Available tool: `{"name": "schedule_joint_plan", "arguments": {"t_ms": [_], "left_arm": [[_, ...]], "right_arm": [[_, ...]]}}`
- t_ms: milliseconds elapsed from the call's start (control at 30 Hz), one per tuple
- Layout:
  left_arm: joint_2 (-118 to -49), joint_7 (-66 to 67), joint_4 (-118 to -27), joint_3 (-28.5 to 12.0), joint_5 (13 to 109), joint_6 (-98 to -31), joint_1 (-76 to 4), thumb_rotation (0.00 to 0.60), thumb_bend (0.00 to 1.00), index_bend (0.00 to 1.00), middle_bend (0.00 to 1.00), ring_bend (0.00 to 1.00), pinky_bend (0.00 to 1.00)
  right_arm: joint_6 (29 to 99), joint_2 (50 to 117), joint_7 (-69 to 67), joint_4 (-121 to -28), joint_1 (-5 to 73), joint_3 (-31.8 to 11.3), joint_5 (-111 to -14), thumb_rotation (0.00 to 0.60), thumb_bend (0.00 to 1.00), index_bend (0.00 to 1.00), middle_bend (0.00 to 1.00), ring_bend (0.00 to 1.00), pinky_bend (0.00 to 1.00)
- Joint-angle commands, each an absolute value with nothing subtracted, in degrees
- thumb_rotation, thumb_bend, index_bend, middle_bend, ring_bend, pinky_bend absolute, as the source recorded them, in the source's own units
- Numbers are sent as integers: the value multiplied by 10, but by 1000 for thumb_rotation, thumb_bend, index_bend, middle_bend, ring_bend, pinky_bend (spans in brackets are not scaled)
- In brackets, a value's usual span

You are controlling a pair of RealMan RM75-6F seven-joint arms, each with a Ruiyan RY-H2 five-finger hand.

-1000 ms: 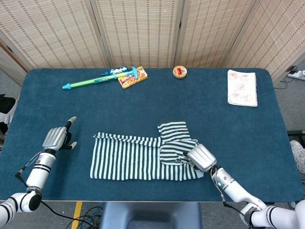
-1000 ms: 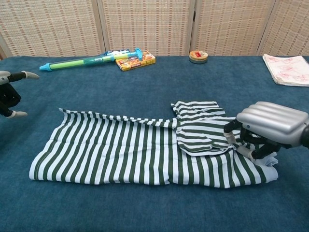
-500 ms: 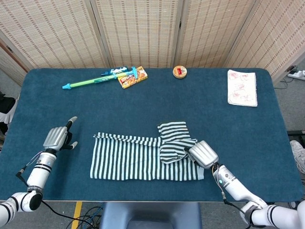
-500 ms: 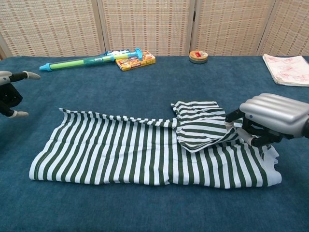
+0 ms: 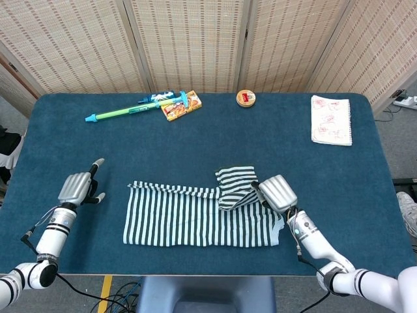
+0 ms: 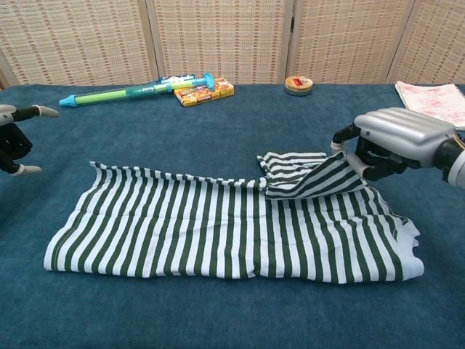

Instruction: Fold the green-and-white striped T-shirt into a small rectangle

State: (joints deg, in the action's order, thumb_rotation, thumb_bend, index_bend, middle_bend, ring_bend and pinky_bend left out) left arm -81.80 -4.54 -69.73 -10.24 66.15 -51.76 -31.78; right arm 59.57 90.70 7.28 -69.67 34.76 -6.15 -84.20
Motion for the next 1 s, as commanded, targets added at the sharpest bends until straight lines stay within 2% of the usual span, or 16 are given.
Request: {"name": "schedule_joint_plan", "arguments": {"t_ms": [33, 300, 733, 833, 1000], "left_arm": [[-817, -46, -697, -102, 661, -517, -317, 600, 320, 14, 859, 810, 889], [-816, -45, -695, -99, 662, -516, -315, 600, 320, 14, 859, 810, 889], [-813, -47, -696, -97, 662, -518, -311, 600, 320, 14, 859, 810, 889], [-811, -47, -696, -97, 662, -518, -310, 600, 320, 14, 859, 810, 889], [-809, -49, -696, -98, 661, -521, -308, 600, 320, 14, 859, 809, 889]], "right_arm": [[585, 922, 73, -674, 359, -80, -821, 600, 666, 465, 955, 987, 1000], [547, 967, 70, -598, 395, -115, -778, 600, 666, 465, 955, 987, 1000], [482, 1045, 68, -448, 461, -145, -737, 600, 658, 465, 955, 987, 1000], [472, 1055, 61, -426, 473, -151, -732, 600, 586, 430, 955, 987, 1000], [466, 1062, 59, -408, 491, -159, -727, 600, 335, 287, 954, 987, 1000]]}}
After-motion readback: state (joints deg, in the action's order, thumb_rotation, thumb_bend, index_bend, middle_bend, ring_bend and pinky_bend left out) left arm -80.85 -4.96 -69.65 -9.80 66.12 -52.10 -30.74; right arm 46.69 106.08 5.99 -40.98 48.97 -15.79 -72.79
